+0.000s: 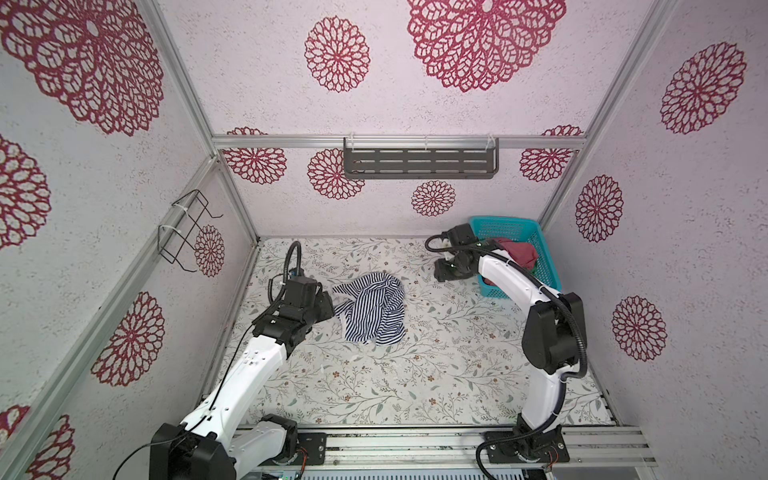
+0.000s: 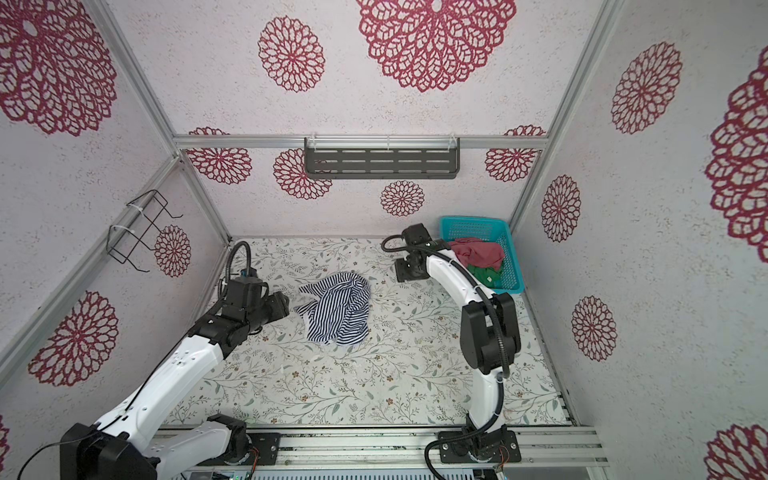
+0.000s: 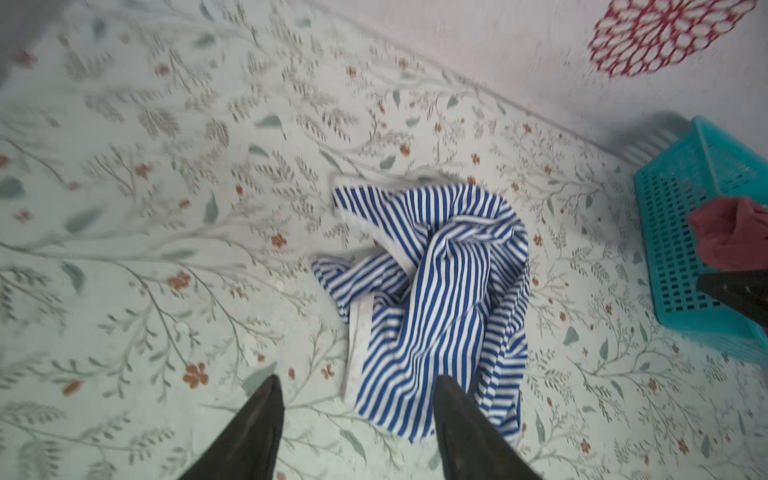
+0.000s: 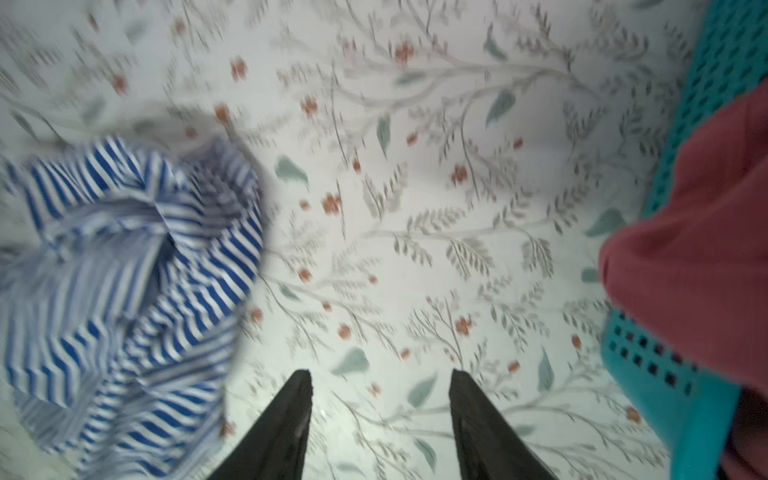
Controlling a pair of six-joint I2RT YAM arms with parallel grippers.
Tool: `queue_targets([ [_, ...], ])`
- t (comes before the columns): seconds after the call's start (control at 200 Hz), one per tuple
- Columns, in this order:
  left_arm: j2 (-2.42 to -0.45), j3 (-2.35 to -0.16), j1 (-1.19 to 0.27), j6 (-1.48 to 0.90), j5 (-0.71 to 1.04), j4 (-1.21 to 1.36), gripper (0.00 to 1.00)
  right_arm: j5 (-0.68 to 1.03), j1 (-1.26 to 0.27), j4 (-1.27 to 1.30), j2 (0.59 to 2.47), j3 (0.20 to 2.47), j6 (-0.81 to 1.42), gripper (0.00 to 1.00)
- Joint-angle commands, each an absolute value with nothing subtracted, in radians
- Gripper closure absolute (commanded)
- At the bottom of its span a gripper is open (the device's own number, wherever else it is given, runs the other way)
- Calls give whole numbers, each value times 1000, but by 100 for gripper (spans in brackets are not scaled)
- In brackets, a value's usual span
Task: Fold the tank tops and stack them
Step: 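Grasp the tank top edges with the left gripper while the right gripper grasps another edge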
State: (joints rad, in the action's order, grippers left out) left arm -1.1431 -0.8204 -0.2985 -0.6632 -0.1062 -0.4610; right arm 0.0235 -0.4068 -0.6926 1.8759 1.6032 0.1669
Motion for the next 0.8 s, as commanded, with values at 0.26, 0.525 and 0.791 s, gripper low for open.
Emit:
queue_targets([
  [0.26, -1228, -575, -412, -1071, -42, -196, 43, 142, -800, -368, 1750, 1282, 427, 51],
  [0.525, -1374, -527, -420, -1178, -77, 36, 38, 154, -883, -170, 1856, 1252, 525, 48],
  [0.791, -1588, -512, -423, -1245, -33, 229, 64, 94, -879, -210, 1930, 1283, 548, 71],
])
